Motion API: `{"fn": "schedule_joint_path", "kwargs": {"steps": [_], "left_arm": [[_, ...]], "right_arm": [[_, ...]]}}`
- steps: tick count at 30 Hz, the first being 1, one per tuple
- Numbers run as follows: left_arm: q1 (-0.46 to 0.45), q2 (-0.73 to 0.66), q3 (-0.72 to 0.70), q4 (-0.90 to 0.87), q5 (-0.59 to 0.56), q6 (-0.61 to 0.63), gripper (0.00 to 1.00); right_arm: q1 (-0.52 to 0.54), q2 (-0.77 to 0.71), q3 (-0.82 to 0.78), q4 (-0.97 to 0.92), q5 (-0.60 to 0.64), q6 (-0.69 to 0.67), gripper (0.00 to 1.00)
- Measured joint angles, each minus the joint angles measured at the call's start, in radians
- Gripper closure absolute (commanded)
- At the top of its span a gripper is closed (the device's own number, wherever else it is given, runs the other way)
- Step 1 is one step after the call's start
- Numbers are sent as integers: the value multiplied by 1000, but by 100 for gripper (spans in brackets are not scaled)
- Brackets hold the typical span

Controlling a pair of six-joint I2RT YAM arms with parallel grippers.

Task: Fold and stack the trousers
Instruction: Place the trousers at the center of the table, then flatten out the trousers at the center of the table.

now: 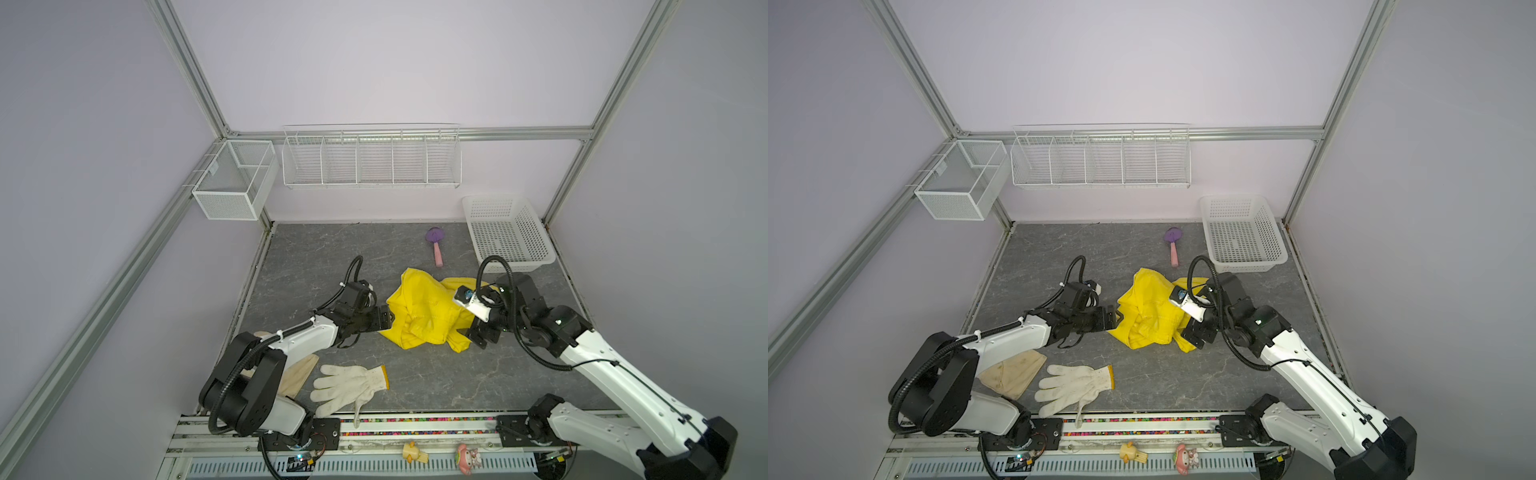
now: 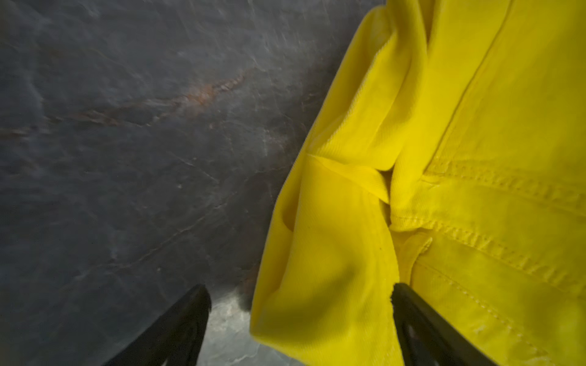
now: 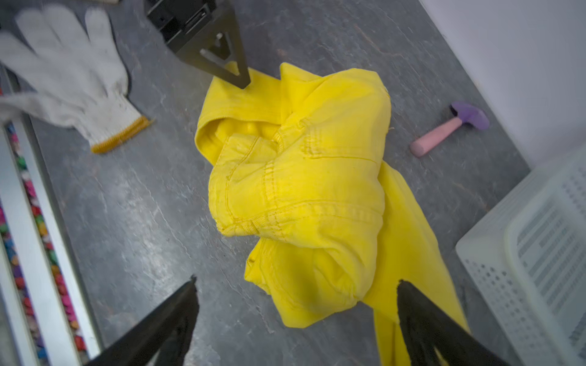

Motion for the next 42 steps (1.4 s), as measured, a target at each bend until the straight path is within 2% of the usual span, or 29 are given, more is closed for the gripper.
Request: {"fn": "schedule_joint_path", "kwargs": {"steps": [5,11,14,15,18,19,22,23,30,33,37,42], "left_arm": [[-37,70,38,4,3,-37,15],[-41,147,101,16,-6,-66,32],[-41,174,122,18,-11,-72,47],[-41,183,127,21,-12,-75,53],[-41,207,141,24,-10,-77,71],[-41,210,144,23,-11,-83,79],[-41,205,150,-9,-21,-78,100],[-41,198,157,-32,-29,-75,100],[2,103,301,-293,-139,16,100],[61,40,382,-440,-251,63,100],[164,-27,507,-620,-418,156,100],[354,-48,639,-737,-551,266,100]], "right_arm": [[87,73,-73,122,82,-140,3],[144,246,-77,302,171,-262,4],[153,321,-76,364,204,-309,1],[155,346,-77,382,215,-323,8],[156,396,-66,395,237,-324,50],[152,407,-51,384,237,-314,59],[128,411,11,359,224,-254,85],[118,406,28,352,212,-227,89],[74,304,103,298,77,14,93],[79,266,143,288,-1,153,93],[118,243,236,298,-72,367,93],[139,243,394,319,-93,597,93]]}}
